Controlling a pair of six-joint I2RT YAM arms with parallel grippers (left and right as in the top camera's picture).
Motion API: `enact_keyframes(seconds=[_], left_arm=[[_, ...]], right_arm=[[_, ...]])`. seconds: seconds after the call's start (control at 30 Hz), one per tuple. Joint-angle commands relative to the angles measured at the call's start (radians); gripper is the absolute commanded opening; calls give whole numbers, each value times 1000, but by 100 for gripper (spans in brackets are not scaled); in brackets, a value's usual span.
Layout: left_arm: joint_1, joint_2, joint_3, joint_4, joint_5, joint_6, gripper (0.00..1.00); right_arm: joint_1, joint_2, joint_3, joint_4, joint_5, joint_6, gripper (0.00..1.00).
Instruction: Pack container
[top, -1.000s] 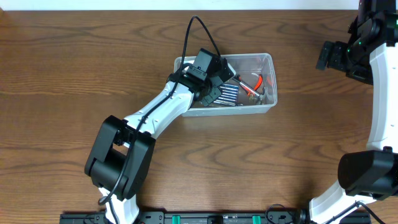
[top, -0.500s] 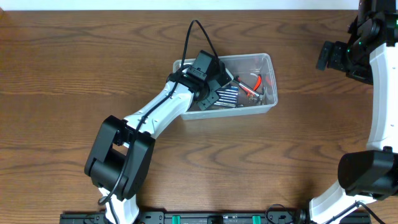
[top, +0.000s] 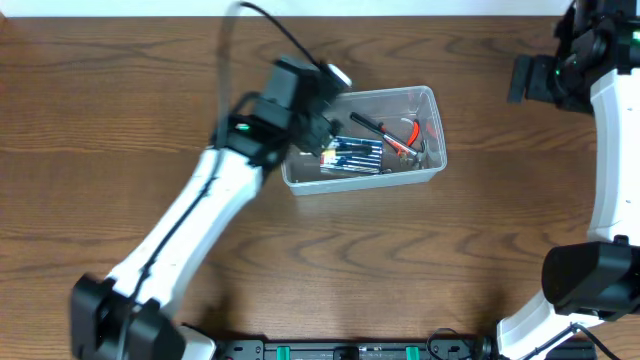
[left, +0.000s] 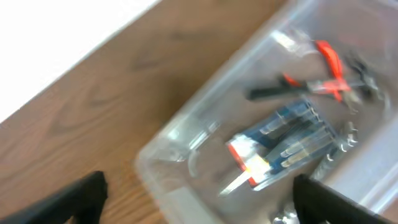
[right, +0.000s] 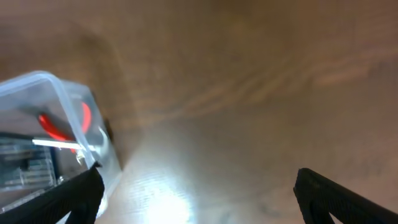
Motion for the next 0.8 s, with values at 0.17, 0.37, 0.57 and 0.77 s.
enact_keyframes(seconds=[0.17, 0.37, 0.57, 0.77], left_arm=[[286, -56, 19, -25, -29, -348, 99], [427, -56, 19, -89, -29, -511, 99], [481, -65, 19, -176, -30, -560, 99], [483, -138, 14, -184, -30, -496, 98]], right_arm=[[117, 6, -3, 295, -32, -124, 99], [165, 6, -3, 415, -60, -67, 99], [168, 5, -3, 346, 75, 110, 72], [164, 2, -3, 243, 75, 115, 69]])
